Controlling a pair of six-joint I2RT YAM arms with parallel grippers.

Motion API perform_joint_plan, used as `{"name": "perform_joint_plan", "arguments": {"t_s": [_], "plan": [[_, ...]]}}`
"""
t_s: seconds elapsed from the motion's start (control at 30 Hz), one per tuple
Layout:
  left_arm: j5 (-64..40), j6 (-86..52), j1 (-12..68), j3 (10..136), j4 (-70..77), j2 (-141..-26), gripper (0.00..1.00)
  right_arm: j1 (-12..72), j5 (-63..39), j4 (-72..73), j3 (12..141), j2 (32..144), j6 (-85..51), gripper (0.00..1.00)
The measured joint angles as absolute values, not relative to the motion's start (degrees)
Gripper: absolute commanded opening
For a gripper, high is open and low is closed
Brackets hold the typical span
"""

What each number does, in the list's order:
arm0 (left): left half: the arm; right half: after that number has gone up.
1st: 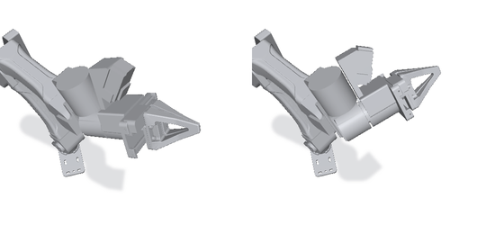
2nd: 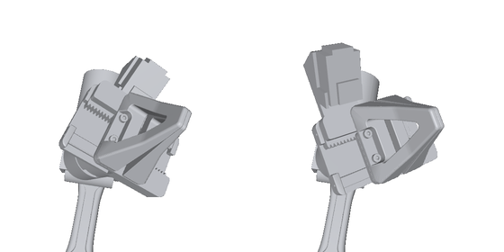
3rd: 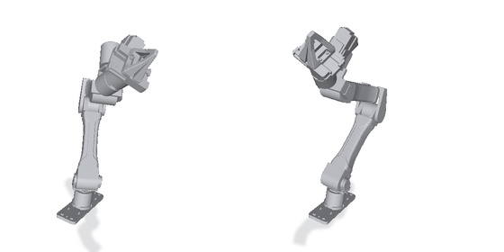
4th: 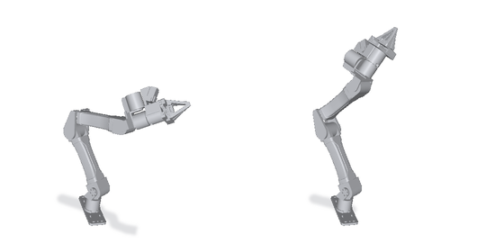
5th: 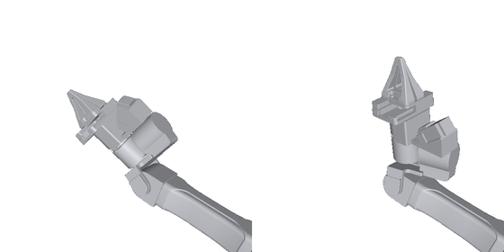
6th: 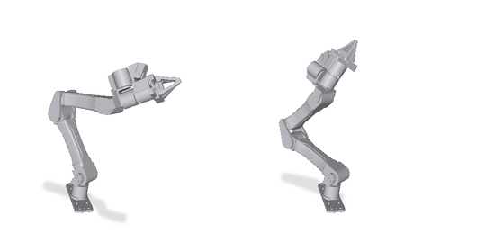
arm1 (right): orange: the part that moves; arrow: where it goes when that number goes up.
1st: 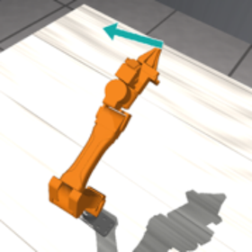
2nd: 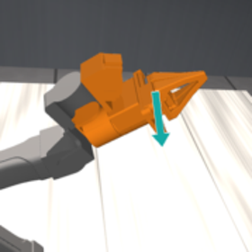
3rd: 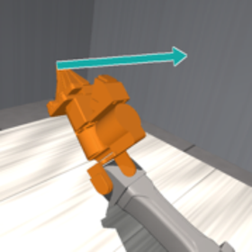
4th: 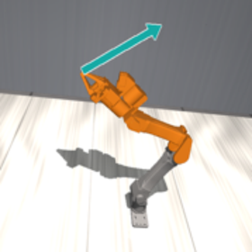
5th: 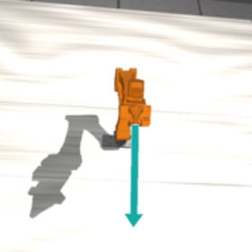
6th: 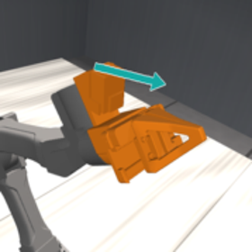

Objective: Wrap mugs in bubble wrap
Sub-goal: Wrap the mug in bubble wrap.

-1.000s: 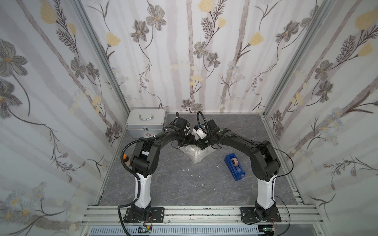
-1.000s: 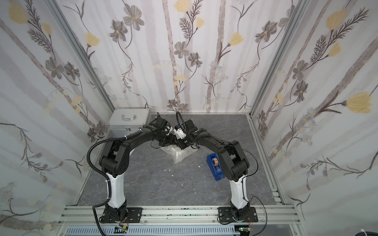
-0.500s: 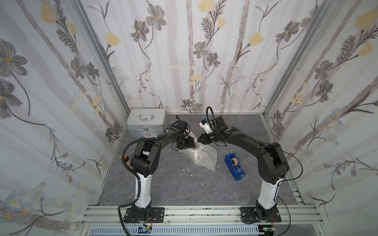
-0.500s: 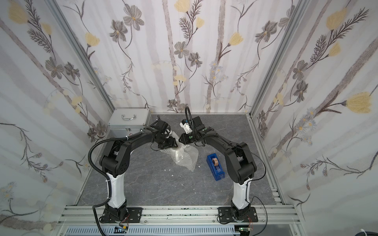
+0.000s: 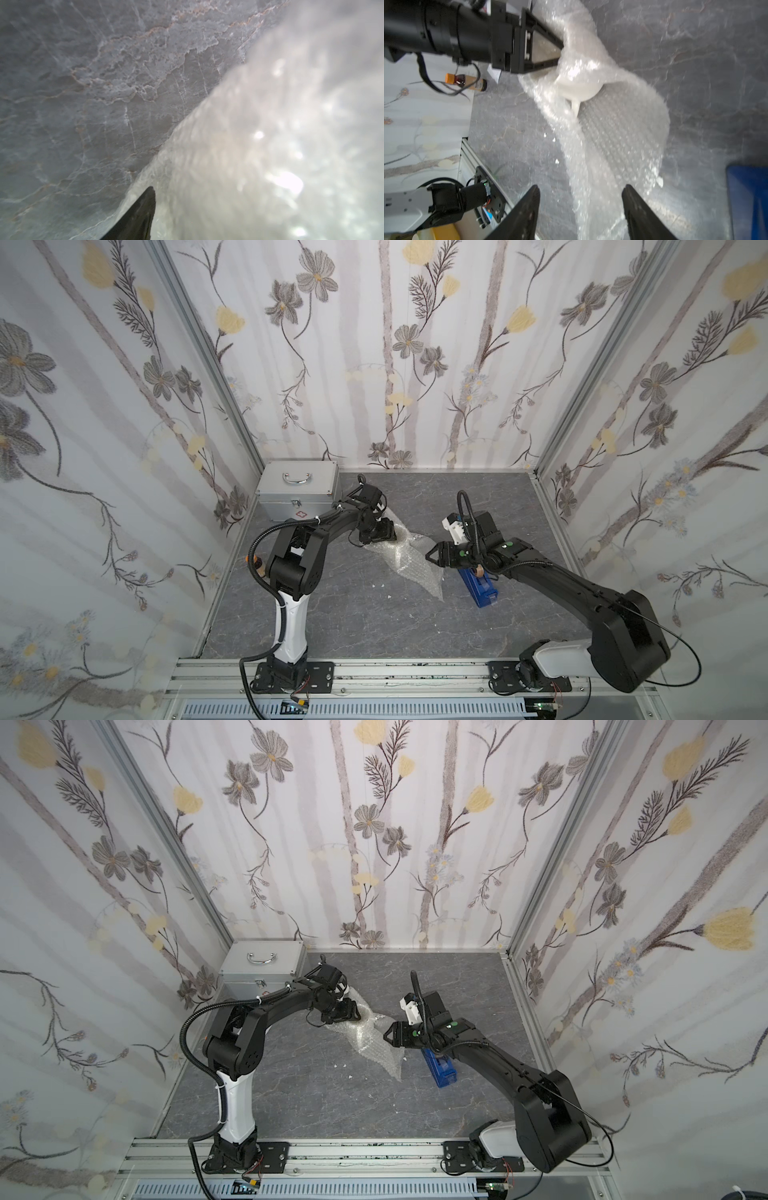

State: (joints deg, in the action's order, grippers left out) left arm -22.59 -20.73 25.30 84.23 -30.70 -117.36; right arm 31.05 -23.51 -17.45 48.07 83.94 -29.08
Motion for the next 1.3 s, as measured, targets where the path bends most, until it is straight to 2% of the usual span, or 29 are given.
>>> {"name": "perform_joint_plan", "arguments": {"t_s": [0.1, 0.17, 0.3, 0.47, 0.63, 0.8, 0.93, 1.07, 1.3], "plan": [[-22.5, -20.5, 25.3, 84.3, -30.9, -117.4, 0.66, 31.5, -23.4, -17.9, 44.1, 78.6, -30.7, 0.83], [-22.4, -20.3, 25.3, 84.5, -31.2, -117.4, 0.66, 32.1, -23.7, -17.8, 41.6, 77.6, -31.0, 0.83], [-22.3, -19.7, 25.3, 84.6, -31.4, -117.7, 0.66, 34.2, -24.1, -18.9, 39.4, 79.6, -32.2, 0.75], [-22.3, -19.7, 25.3, 84.6, -31.5, -117.8, 0.66, 34.9, -21.1, -18.9, 38.5, 81.0, -34.5, 0.83], [-22.3, -19.6, 25.3, 85.0, -31.8, -118.1, 0.66, 35.2, -20.8, -15.8, 35.9, 87.3, -36.0, 0.81], [-22.3, -19.5, 25.3, 85.6, -32.3, -118.3, 0.66, 35.4, -20.6, -12.3, 35.5, 89.8, -37.4, 0.67], [-22.2, -19.5, 25.3, 85.9, -32.7, -118.4, 0.66, 35.2, -19.6, -10.7, 36.0, 90.5, -38.7, 0.40], [-22.2, -19.5, 25.3, 86.1, -33.0, -118.6, 0.66, 35.2, -19.4, -9.2, 36.9, 89.8, -39.6, 0.21], [-22.0, -19.3, 25.4, 86.8, -33.8, -118.9, 0.66, 35.2, -22.4, -7.1, 40.8, 87.9, -40.6, 0.04]]}}
